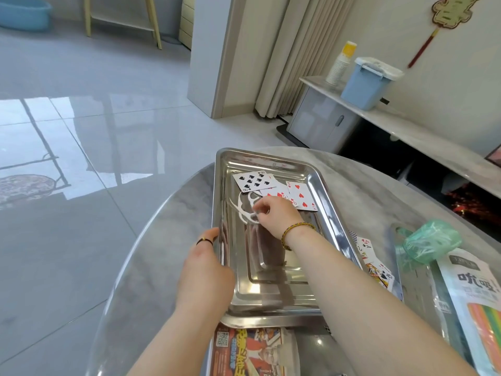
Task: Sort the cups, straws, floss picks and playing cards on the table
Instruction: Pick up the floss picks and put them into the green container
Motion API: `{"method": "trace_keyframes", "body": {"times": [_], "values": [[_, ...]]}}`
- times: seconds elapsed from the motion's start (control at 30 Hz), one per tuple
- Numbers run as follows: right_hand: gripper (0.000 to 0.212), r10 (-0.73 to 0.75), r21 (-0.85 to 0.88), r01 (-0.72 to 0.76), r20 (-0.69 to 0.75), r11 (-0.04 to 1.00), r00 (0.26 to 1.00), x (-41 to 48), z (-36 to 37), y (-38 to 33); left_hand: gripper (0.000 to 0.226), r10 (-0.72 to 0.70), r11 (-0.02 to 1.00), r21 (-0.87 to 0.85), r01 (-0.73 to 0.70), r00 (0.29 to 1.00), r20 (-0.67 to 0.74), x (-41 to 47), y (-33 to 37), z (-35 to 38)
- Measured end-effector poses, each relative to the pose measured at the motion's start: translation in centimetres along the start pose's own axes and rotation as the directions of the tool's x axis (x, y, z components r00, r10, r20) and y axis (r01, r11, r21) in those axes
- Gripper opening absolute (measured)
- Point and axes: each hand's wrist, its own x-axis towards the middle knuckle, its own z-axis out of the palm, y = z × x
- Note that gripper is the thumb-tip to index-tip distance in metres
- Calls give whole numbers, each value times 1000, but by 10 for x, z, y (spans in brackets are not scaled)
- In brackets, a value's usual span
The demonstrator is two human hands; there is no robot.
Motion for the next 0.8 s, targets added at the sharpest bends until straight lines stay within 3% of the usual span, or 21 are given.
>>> {"method": "trace_keyframes", "body": {"times": [0.17,0.3,0.5,0.67,0.8], "values": [[32,-32,-7,31,-82,999,996,1,0,2,63,0,1000,2,0,1000,14,-1,0,0],[51,-98,-208,98,11,973,995,11,-1,0,63,-9,1000,1,9,1000,16,-1,0,0],[41,-201,-431,214,75,877,977,9,8,-3,62,0,1000,-21,0,1000,14,1,1,0],[31,-309,-337,325,102,884,945,-12,16,-2,60,9,1000,-27,-9,1000,14,0,1,-1],[39,-281,-241,288,64,927,958,-29,11,1,60,21,1000,-17,-21,1000,15,-2,2,-2]]}}
